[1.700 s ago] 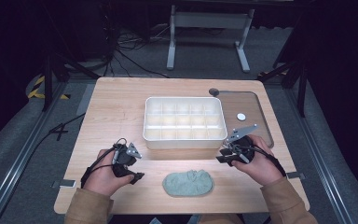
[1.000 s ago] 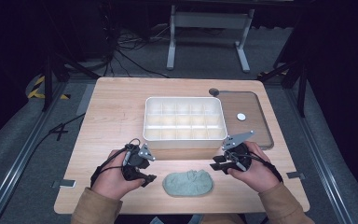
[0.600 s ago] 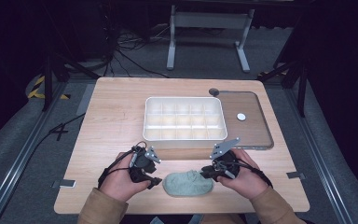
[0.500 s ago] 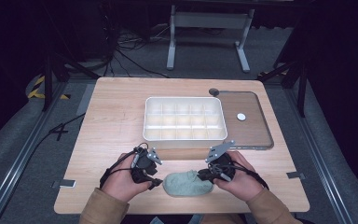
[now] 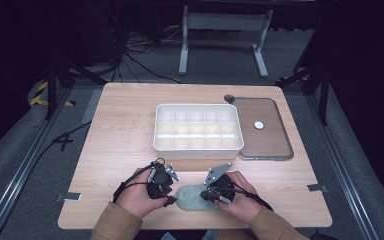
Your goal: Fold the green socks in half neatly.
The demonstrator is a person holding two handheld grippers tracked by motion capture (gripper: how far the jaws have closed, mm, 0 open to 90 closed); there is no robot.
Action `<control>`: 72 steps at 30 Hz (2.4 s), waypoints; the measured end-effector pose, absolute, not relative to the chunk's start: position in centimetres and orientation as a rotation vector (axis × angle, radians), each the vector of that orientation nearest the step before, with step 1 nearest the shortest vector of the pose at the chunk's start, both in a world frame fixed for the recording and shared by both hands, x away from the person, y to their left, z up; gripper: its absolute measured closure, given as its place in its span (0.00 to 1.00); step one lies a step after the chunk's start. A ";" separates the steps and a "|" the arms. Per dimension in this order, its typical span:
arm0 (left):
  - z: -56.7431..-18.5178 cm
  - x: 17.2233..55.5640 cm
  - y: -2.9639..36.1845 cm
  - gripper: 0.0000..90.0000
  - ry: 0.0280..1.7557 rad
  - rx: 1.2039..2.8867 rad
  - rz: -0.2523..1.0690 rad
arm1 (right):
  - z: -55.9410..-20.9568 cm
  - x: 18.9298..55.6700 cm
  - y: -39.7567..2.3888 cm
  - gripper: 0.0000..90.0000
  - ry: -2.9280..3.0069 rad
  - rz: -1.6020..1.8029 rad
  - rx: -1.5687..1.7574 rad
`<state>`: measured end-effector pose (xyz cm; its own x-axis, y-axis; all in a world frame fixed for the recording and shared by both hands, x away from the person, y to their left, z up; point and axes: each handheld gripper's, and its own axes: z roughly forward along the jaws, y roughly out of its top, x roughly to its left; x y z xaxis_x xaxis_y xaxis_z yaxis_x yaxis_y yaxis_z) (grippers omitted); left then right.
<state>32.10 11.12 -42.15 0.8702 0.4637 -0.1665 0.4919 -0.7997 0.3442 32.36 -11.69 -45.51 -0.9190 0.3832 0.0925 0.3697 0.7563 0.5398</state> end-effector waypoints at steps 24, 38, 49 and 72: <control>-44.3 32.5 8.1 0.98 0.579 2.790 -0.152 | -45.9 31.8 -13.0 1.00 2.900 0.953 0.690; -43.2 32.2 5.7 0.94 0.426 2.636 -0.008 | -46.1 31.3 -13.1 1.00 2.858 0.977 0.698; -42.8 32.1 5.3 0.82 0.405 2.640 -0.010 | -44.6 30.9 -15.2 0.98 2.818 1.000 0.748; -39.2 31.0 3.8 0.67 0.495 2.480 0.068 | -45.9 30.5 -17.9 1.00 2.791 0.954 0.862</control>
